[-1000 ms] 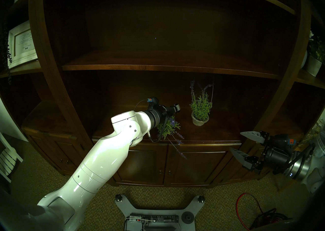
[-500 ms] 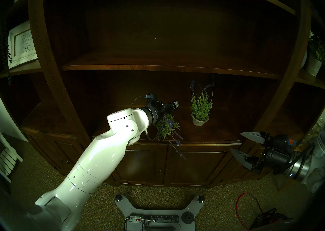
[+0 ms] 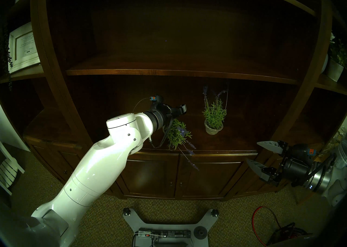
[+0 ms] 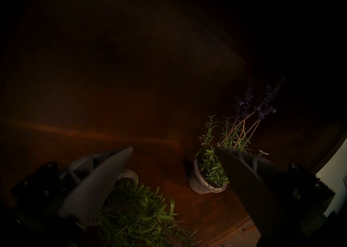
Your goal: Place the fake decorative plant upright
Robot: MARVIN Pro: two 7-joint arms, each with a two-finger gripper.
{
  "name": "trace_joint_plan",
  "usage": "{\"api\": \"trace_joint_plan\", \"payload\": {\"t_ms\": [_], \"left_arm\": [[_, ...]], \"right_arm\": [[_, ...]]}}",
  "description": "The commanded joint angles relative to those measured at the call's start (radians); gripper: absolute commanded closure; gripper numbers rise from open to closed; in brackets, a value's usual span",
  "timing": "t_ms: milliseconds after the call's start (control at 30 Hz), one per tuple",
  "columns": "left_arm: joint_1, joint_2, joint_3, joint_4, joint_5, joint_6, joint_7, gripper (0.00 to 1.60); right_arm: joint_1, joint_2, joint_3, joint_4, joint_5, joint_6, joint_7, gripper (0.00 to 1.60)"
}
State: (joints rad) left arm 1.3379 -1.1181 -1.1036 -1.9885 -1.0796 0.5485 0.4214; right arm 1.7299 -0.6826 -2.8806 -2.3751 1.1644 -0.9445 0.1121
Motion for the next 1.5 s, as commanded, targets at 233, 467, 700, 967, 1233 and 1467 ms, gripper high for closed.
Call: {"api": "trace_joint_plan", "payload": {"t_ms": [233, 467, 700, 967, 1233, 1467], "left_arm": [[0.006, 0.209, -0.041, -0.093, 0.152, 0.099, 0.009, 0.00], [-0.032, 0.256, -0.021, -0.075, 0.198, 0.178, -0.001, 0.00], [-0.103, 0.247, -0.009, -0.033, 0.172, 0.260, -0.077, 0.00], [-0.111, 0.260, -0.015, -0.018, 0.170, 0.253, -0.156, 0.00], [-0.144, 0.278, 0.010, 0.034, 0.159, 0.256, -0.270, 0.00], [-0.171, 0.274, 0.056, 0.077, 0.183, 0.240, -0.338, 0.00]], "right_arm": [[0.008, 0.001, 0.001, 0.007, 0.019, -0.015, 0.014, 0.00], [0.011, -0.010, 0.001, 0.005, 0.034, -0.015, 0.032, 0.00], [0.014, -0.017, 0.001, 0.003, 0.048, -0.015, 0.048, 0.00], [0.014, -0.021, 0.001, 0.000, 0.059, -0.015, 0.060, 0.00], [0.013, -0.019, 0.001, 0.000, 0.068, -0.015, 0.068, 0.00], [0.010, -0.016, 0.001, 0.003, 0.073, -0.015, 0.070, 0.00]]}}
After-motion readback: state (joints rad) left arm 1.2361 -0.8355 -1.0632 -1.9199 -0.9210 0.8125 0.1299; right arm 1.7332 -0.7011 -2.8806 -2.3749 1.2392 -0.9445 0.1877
